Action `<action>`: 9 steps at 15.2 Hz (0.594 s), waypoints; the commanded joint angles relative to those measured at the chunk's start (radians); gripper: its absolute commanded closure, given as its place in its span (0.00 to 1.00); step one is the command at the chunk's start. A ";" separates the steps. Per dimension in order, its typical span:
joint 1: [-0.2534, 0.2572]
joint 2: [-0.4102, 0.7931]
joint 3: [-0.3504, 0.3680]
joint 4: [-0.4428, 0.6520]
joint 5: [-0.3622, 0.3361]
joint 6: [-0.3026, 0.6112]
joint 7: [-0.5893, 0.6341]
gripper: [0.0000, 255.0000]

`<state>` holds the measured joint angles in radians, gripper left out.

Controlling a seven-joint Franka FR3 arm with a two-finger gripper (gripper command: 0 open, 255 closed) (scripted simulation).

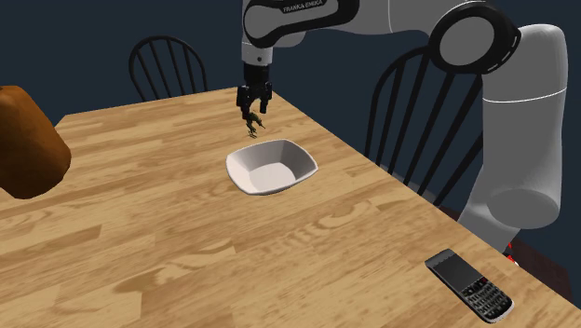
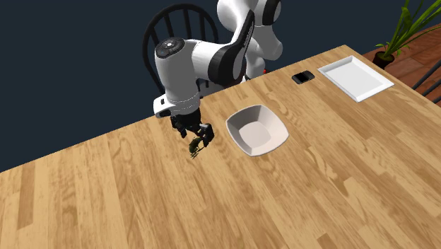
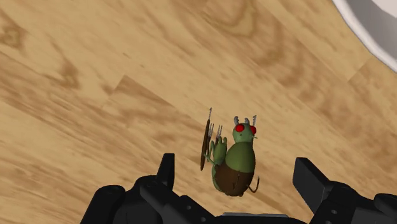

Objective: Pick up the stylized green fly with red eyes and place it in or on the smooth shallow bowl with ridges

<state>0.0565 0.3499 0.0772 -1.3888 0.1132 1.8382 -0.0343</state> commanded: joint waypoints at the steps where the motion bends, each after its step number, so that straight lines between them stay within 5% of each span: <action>1: 0.000 0.000 0.000 -0.002 0.000 0.003 0.000 0.00; 5: 0.000 0.000 0.000 -0.002 0.000 0.002 0.000 0.00; 6: 0.000 0.000 0.000 -0.002 0.000 0.002 0.000 1.00; 9: 0.000 0.000 0.000 -0.002 0.000 0.003 0.000 1.00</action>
<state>0.0565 0.3501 0.0772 -1.3903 0.1132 1.8407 -0.0347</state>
